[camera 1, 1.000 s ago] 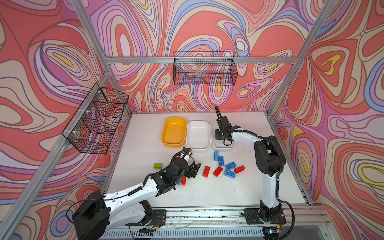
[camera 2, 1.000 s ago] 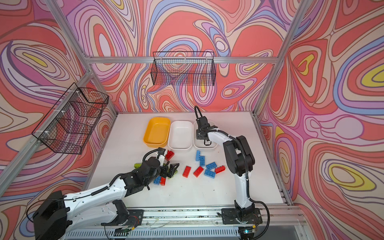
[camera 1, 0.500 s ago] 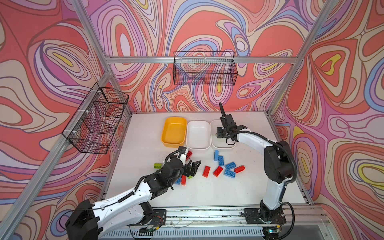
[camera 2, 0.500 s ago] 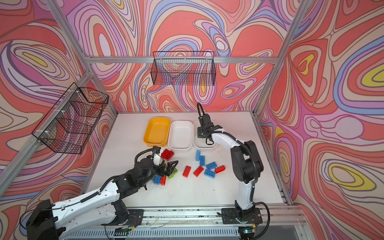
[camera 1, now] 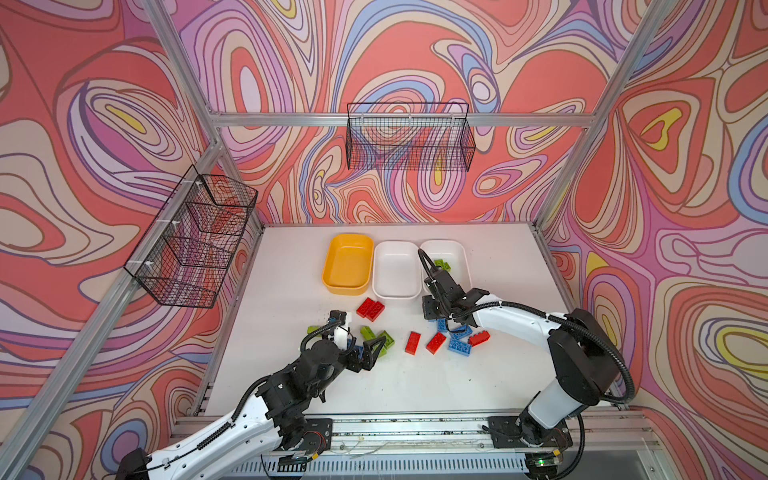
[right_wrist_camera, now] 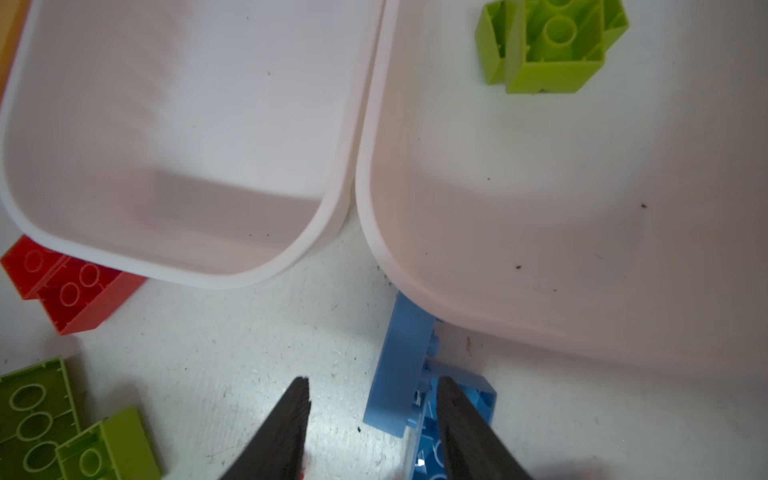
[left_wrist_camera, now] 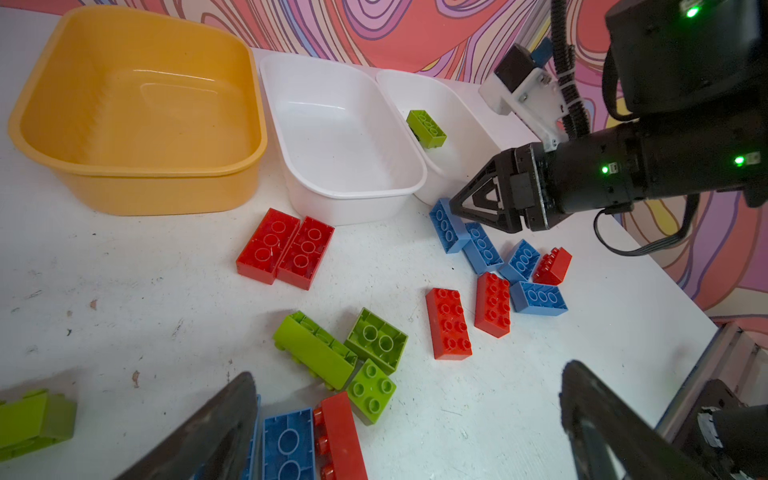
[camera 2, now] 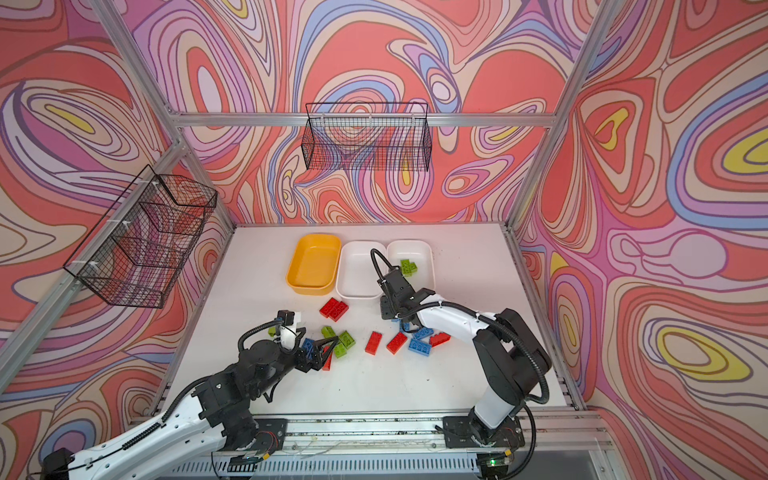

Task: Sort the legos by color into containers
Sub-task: 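Lower the right gripper and grasp a blue brick near the white tubs, then carry the blue brick with the right gripper into the nearer white tub and release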

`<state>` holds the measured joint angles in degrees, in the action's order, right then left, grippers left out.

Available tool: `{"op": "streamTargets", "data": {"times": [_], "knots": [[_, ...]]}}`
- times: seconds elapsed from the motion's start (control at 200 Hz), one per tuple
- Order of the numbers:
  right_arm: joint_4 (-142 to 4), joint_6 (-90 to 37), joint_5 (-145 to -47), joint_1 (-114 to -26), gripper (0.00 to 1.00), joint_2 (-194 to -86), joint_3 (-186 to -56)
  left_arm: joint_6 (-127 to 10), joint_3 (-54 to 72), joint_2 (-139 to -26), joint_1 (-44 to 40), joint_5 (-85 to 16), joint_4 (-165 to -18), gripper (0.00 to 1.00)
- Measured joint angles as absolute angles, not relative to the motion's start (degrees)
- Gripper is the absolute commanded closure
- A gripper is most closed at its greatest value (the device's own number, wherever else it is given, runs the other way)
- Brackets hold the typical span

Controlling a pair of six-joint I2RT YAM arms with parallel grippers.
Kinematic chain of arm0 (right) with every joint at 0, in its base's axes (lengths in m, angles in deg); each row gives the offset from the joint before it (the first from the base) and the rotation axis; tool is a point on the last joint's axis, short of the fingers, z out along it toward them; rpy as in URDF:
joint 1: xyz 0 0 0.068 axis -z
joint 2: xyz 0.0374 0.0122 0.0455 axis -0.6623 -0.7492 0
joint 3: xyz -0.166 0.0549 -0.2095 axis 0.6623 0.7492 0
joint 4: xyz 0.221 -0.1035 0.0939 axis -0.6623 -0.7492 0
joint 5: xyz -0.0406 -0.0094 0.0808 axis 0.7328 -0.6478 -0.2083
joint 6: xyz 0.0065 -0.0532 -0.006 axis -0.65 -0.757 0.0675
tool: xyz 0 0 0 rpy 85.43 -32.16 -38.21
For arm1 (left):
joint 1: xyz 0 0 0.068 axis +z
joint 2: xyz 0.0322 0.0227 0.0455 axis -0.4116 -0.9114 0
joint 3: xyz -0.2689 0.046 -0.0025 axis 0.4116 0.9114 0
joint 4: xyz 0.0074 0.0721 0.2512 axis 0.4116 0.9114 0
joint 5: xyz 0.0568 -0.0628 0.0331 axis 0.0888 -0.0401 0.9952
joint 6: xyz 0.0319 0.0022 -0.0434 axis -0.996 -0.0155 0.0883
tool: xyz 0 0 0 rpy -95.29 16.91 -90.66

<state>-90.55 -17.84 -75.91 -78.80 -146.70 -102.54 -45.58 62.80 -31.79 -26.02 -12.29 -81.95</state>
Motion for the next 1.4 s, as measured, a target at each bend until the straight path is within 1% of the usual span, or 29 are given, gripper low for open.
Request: {"op": "streamTargets", "data": {"times": [0.235, 0.631, 0.711, 0.781, 0.946, 0.997, 1.167, 1.397], "knots": [[-87.4, -16.7, -73.4, -78.8, 0.45, -147.2, -101.5, -44.2, 62.8, -29.8, -26.0, -12.7, -78.8, 0.00], [-82.4, -15.5, -72.5, -78.8, 0.48, -154.8, -101.0, -44.1, 62.8, -29.8, -26.0, -12.6, -76.1, 0.00], [-82.2, -15.3, -72.6, -78.8, 0.51, -155.7, -101.0, -44.1, 62.8, -30.0, -26.0, -12.6, -76.1, 0.00], [-82.1, -15.2, -72.6, -78.8, 0.56, -156.0, -101.0, -44.1, 62.8, -30.5, -26.0, -12.6, -76.1, 0.00], [-81.9, -14.9, -72.6, -78.8, 0.74, -156.1, -101.0, -44.3, 62.8, -32.3, -26.0, -12.4, -76.2, 0.00], [-81.9, -14.5, -72.5, -78.8, 0.78, -156.1, -101.0, -44.4, 62.8, -32.7, -26.0, -12.4, -76.2, 0.00], [-83.4, -14.7, -73.4, -79.6, 0.78, -154.7, -101.1, -45.7, 62.6, -33.8, -26.0, -12.4, -76.1, 0.00], [-86.4, -15.5, -75.8, -80.5, 0.78, -147.7, -106.2, -47.8, 60.0, -35.7, -26.0, -11.7, -76.4, 0.00]]}}
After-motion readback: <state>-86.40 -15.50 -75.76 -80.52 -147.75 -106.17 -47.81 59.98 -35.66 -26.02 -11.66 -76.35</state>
